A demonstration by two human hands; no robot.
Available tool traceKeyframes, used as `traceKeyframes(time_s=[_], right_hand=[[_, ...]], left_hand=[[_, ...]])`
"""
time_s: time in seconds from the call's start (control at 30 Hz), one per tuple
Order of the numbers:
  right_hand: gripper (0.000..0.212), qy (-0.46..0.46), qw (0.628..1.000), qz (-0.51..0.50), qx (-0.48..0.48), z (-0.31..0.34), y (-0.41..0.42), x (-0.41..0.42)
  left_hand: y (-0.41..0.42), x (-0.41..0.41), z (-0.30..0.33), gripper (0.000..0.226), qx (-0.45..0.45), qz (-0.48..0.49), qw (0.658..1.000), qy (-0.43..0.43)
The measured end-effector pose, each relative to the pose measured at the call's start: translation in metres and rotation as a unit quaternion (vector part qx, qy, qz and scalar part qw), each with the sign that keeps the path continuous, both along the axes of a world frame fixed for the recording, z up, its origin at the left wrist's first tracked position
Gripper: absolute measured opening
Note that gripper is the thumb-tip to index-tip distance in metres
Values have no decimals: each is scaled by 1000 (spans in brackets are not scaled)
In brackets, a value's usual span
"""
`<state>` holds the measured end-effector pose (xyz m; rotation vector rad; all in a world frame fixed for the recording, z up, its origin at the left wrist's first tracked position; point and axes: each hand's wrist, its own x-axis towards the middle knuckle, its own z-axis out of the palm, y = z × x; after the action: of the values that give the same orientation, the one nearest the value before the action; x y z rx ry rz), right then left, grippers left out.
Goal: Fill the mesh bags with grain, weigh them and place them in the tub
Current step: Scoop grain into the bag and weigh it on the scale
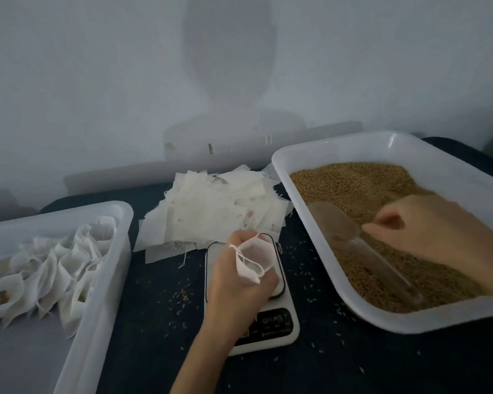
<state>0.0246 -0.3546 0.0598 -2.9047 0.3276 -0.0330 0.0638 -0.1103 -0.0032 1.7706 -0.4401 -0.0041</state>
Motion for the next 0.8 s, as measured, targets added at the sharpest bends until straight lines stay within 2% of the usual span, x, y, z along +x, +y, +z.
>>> traceKeyframes(time_s=[0.03,0.1,0.2,0.33,0.43,0.53,0.63,0.8], right_hand=[[48,95,995,-11,-31,-10,-10,7],[43,185,982,2,-40,-32,-15,19],[24,179,982,22,-58,-46,-9,30],[24,180,983,7,-37,-26,-18,38],[43,153,985,-26,-73,16,-48,38],[48,226,967,-63,-104,48,-68,32],[46,288,951,-70,-90,38,-70,34],[42,210,976,-61,-8,-11,-51,53]], left_hand=[[-1,1,0,30,-7,2,1000,-1],[-5,4,1,31,0,2,1000,-13],[-14,9,5,32,19,-11,1000,-12],[-29,18,14,37,77,-89,993,-15],[-41,23,21,37,100,-138,985,-19],[-50,27,22,29,123,-161,979,-21],[-55,27,22,21,133,-179,975,-13],[-57,25,17,14,126,-159,979,21]])
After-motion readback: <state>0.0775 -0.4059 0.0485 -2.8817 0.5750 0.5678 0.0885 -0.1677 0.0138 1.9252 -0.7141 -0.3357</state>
